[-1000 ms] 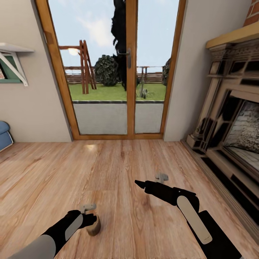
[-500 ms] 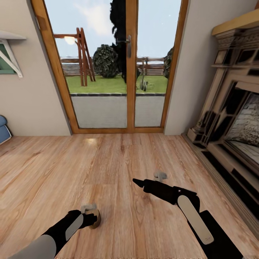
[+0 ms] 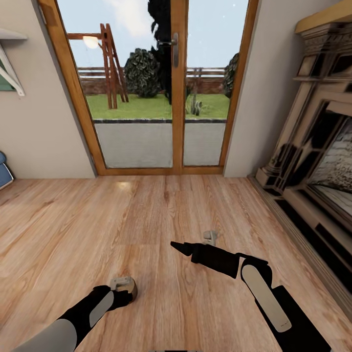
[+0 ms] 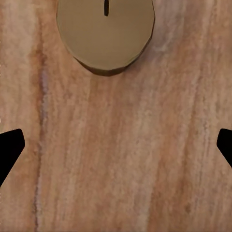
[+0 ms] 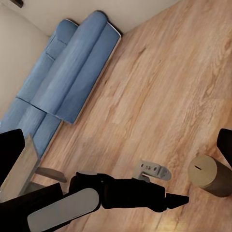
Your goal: Place each of the two pumpkins and all three candles from the living room inside a cabinet in the living room (use any cabinet), then make sure every cabinet is closed, and position the cauldron so it is next to a table in the living room.
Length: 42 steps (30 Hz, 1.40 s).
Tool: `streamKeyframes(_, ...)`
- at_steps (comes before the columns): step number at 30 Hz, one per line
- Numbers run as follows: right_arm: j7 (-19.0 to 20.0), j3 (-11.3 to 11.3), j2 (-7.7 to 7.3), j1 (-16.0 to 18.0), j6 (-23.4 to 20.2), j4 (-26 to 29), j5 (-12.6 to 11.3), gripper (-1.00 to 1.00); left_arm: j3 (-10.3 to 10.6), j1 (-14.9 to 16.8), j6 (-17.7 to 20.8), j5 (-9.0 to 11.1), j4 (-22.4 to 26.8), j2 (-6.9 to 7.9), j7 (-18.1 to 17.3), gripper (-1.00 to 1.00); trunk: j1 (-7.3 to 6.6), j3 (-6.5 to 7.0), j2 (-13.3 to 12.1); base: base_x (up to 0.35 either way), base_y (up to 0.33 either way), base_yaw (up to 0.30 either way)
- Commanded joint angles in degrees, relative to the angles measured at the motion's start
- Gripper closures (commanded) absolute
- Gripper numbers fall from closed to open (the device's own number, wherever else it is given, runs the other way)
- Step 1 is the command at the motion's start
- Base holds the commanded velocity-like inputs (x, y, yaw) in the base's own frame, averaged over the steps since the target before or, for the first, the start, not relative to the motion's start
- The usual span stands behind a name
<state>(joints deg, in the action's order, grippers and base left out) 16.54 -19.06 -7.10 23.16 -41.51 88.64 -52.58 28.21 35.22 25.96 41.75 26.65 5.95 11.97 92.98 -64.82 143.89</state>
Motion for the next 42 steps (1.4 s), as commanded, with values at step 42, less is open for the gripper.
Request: streamKeyframes(42,0.0,0.0,0.18,0.0,-0.2,-0.5,0.9,-1.0,0.4,0.0,0.1,0.5,0.2,0.47,0.5,-1.0,-0.01,-0.05,0.0,0.088,0.038,0.0)
